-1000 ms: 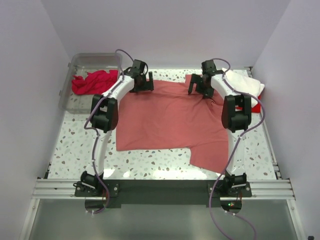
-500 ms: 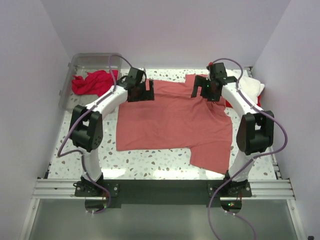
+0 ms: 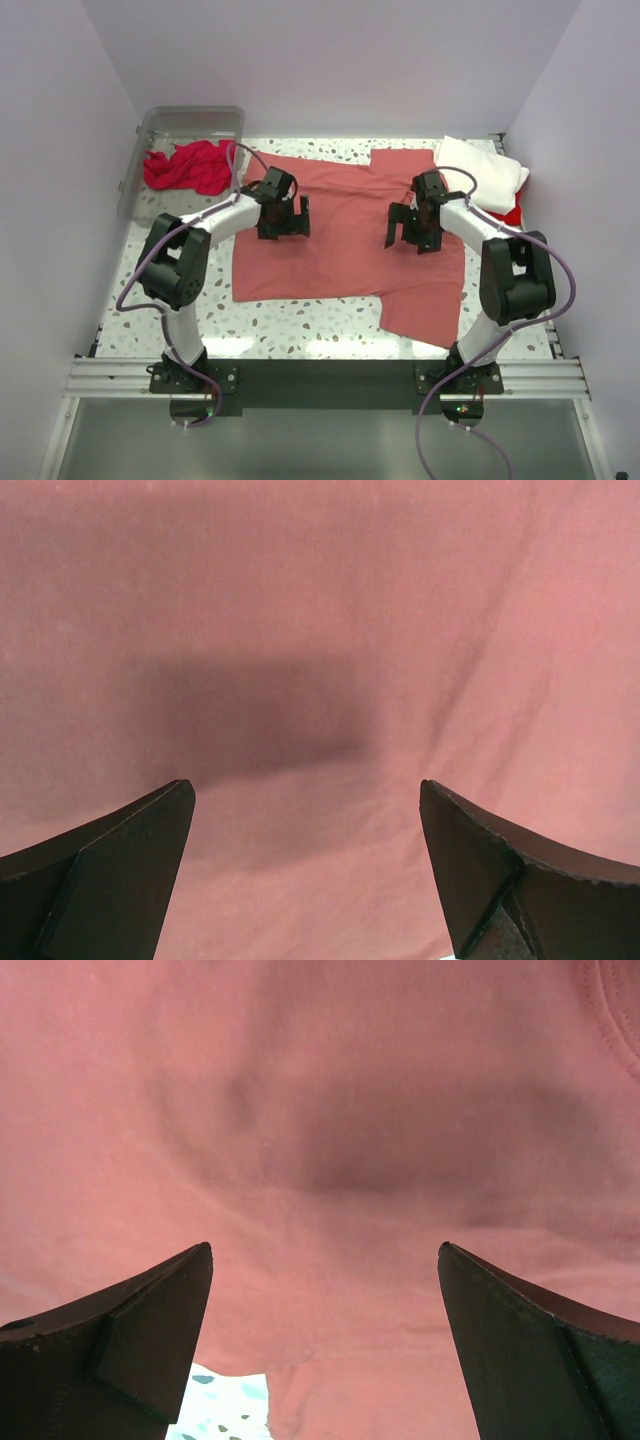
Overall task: Fold and stack the t-shirts
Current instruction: Fold the tshirt
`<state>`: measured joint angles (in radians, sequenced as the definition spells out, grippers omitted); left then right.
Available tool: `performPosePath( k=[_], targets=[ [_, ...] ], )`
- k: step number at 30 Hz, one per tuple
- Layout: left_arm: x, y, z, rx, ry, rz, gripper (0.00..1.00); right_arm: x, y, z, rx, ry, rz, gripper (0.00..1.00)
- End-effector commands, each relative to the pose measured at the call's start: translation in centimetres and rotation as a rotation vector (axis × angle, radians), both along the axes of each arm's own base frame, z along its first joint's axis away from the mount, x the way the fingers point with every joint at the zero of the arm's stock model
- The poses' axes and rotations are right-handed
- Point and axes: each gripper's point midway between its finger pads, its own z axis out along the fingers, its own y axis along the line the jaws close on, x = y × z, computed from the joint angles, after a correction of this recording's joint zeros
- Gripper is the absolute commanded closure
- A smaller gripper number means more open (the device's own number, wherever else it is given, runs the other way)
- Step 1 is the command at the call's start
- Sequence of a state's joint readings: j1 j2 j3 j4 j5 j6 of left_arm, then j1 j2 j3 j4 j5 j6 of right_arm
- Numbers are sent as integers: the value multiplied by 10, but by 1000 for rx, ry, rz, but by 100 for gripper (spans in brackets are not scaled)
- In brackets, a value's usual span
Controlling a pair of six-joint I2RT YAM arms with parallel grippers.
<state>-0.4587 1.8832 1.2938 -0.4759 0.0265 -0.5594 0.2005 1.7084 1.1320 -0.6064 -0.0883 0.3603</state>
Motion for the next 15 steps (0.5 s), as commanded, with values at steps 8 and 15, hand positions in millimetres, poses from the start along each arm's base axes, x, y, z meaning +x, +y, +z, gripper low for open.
performPosePath(
  k=[8, 15],
  targets=[
    [24, -7, -21, 17, 1, 26, 0, 19, 1, -19, -2, -17, -38, 2],
    [46, -4, -29, 92, -4, 22, 0, 26, -1, -39, -28, 29, -46, 2]
  ],
)
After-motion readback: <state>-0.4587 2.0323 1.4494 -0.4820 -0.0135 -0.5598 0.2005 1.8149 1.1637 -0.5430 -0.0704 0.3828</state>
